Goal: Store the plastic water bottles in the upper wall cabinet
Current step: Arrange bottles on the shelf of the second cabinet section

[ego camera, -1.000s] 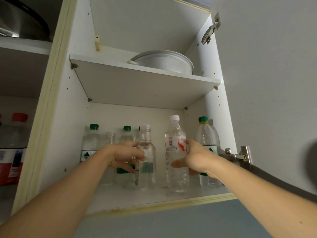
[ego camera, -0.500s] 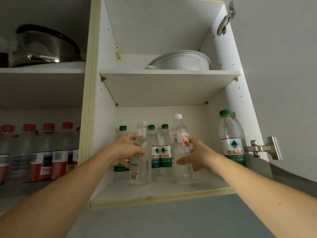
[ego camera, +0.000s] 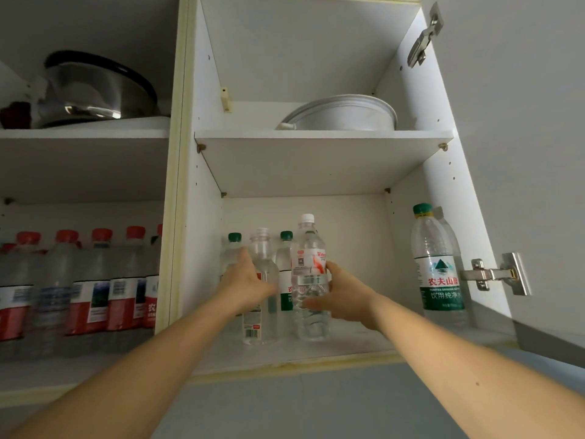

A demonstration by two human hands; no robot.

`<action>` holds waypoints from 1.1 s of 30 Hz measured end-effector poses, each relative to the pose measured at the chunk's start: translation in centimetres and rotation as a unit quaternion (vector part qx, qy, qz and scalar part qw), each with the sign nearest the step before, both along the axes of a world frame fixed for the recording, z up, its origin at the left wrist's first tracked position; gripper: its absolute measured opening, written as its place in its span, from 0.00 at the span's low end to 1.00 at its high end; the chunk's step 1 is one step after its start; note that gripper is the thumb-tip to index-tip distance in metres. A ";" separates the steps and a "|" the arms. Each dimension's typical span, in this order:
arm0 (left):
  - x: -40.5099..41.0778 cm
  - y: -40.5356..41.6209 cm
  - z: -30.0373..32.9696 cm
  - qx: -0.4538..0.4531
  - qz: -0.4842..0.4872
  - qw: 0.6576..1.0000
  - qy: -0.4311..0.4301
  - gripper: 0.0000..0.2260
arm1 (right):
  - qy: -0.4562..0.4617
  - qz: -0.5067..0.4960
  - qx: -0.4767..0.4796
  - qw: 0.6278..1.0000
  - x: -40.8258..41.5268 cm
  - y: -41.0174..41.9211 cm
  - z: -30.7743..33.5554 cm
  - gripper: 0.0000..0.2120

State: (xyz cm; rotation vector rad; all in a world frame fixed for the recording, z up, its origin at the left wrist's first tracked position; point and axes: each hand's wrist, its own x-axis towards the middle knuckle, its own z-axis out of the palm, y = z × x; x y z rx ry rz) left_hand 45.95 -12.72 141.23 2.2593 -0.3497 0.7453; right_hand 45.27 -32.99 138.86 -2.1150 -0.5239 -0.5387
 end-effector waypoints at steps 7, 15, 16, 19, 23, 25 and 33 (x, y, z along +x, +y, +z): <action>-1.4 -3.7 1.2 0.113 0.013 0.948 -0.297 0.50 | -0.208 -0.242 -0.079 0.944 -3.6 -3.4 0.3 0.19; -0.9 -8.5 0.1 0.073 -0.057 0.976 -0.197 0.49 | -0.173 -0.422 -0.088 0.886 -7.4 -9.6 -1.2 0.34; -0.8 -8.9 0.1 0.065 -0.047 0.977 -0.200 0.48 | -0.145 -0.416 -0.072 0.895 -7.6 -10.1 -1.5 0.36; -0.7 -9.5 0.4 0.041 -0.027 0.980 -0.194 0.46 | -0.118 -0.389 -0.050 0.912 -7.7 -10.9 -2.1 0.41; -0.1 -9.2 0.8 -0.001 -0.040 0.991 -0.128 0.47 | -0.126 -0.353 -0.008 0.927 -7.0 -10.8 -1.9 0.46; 0.4 -8.8 0.4 -0.015 -0.056 0.995 -0.086 0.50 | -0.118 -0.340 0.035 0.932 -6.5 -10.9 -1.4 0.46; 1.1 -7.4 -1.1 0.023 -0.107 0.994 -0.023 0.56 | -0.120 -0.404 0.051 0.905 -3.6 -11.2 -0.4 0.43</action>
